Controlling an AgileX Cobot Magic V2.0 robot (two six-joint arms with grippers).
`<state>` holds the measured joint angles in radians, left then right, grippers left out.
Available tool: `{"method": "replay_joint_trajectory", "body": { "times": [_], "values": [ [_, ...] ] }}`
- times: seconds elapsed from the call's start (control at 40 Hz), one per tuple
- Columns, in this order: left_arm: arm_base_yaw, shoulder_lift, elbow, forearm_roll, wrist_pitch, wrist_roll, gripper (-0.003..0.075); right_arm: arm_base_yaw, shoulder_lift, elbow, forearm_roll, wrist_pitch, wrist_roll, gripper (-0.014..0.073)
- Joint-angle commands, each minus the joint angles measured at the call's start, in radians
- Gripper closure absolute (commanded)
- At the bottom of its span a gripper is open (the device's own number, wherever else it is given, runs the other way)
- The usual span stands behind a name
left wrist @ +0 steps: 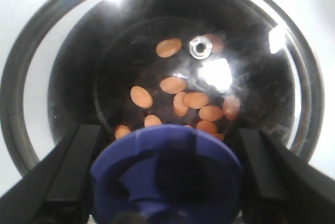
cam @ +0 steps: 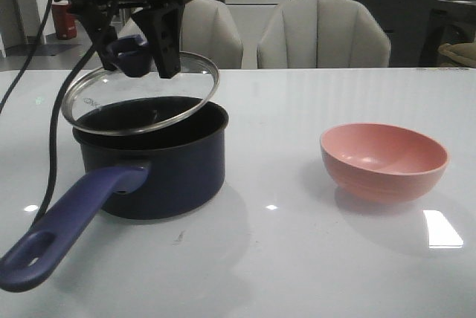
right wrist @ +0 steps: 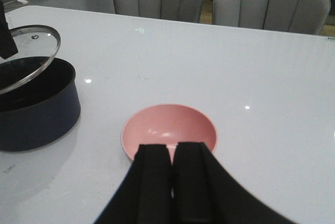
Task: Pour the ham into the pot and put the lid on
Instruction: 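Move the lid over the saucepan and lower it onto the rim, then open the left gripper and raise it off the lid knob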
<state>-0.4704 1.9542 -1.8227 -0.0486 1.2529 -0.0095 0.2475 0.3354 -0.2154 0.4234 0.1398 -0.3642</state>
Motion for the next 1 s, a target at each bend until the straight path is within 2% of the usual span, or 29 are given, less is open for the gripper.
{"method": "replay_joint_trajectory", "body": {
  "times": [0.0, 0.38, 0.48, 0.55, 0.7, 0.78, 0.85, 0.98],
  "values": [
    [-0.007, -0.032, -0.028, -0.010, 0.015, 0.001, 0.0512, 0.000, 0.001, -0.028, 0.007, -0.070, -0.009, 0.0446],
    [-0.007, 0.016, -0.028, -0.023, 0.015, 0.001, 0.0511, 0.000, 0.001, -0.028, 0.007, -0.070, -0.009, 0.0446],
    [-0.007, 0.021, -0.028, -0.026, 0.015, 0.001, 0.0490, 0.000, 0.001, -0.028, 0.007, -0.070, -0.009, 0.0446],
    [-0.007, 0.021, -0.028, -0.026, 0.015, 0.001, 0.0433, 0.000, 0.001, -0.028, 0.007, -0.070, -0.009, 0.0446],
    [-0.007, 0.021, -0.028, -0.026, 0.015, 0.001, 0.0213, 0.000, 0.001, -0.028, 0.007, -0.070, -0.009, 0.0446],
    [-0.007, 0.021, -0.028, -0.026, 0.015, 0.001, 0.0142, 0.000, 0.001, -0.028, 0.007, -0.070, -0.009, 0.0446],
    [-0.007, 0.021, -0.031, -0.026, 0.015, 0.001, 0.0121, 0.000, 0.001, -0.028, 0.007, -0.070, -0.009, 0.0446],
    [-0.007, 0.019, -0.073, -0.026, 0.015, 0.001, 0.0138, 0.000, 0.001, -0.028, 0.007, -0.070, -0.009, 0.0446]
  ]
}}
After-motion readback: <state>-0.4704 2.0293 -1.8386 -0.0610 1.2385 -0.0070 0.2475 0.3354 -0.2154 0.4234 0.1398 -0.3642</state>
